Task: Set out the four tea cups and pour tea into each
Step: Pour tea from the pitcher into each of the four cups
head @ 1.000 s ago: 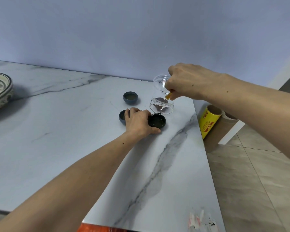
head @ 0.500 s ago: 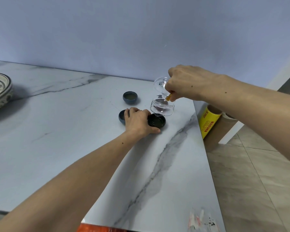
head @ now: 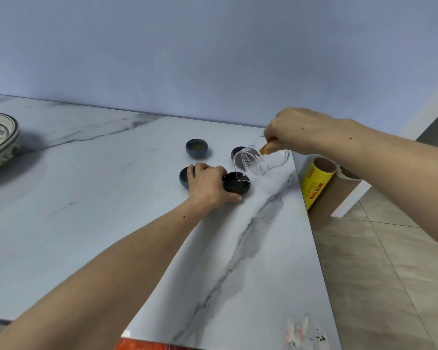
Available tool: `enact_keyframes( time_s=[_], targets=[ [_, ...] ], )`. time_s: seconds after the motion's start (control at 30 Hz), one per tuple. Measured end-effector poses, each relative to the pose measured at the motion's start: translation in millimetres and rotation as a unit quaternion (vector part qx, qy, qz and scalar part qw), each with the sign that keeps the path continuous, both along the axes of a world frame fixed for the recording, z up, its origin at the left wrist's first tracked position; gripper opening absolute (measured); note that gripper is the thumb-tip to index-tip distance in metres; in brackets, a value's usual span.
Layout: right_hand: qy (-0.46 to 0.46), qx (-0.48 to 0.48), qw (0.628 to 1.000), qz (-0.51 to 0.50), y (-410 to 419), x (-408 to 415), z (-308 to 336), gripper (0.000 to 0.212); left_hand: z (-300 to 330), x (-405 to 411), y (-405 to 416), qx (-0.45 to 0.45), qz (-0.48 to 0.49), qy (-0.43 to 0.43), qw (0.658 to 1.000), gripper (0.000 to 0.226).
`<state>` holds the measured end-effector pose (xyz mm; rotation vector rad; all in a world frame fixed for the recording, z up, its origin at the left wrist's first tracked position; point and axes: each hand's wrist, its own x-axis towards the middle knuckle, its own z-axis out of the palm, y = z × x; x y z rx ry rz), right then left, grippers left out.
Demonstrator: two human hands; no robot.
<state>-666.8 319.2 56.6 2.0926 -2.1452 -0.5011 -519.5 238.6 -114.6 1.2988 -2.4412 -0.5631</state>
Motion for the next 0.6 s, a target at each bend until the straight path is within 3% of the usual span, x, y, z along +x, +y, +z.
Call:
enact_keyframes(
  time_s=[0.2,0.6],
  targets=[
    [-0.071,-0.018,0.995,-0.066,2,-20,-9,0.049,4,1,1,0.005,-0.002,0.000,1.000,0.076],
    [-0.228,-0.018,0.959,-0.168,6,-40,-5,0.037,22,12,-9,0.003,0.006,0.033,0.999,0.069]
  ],
)
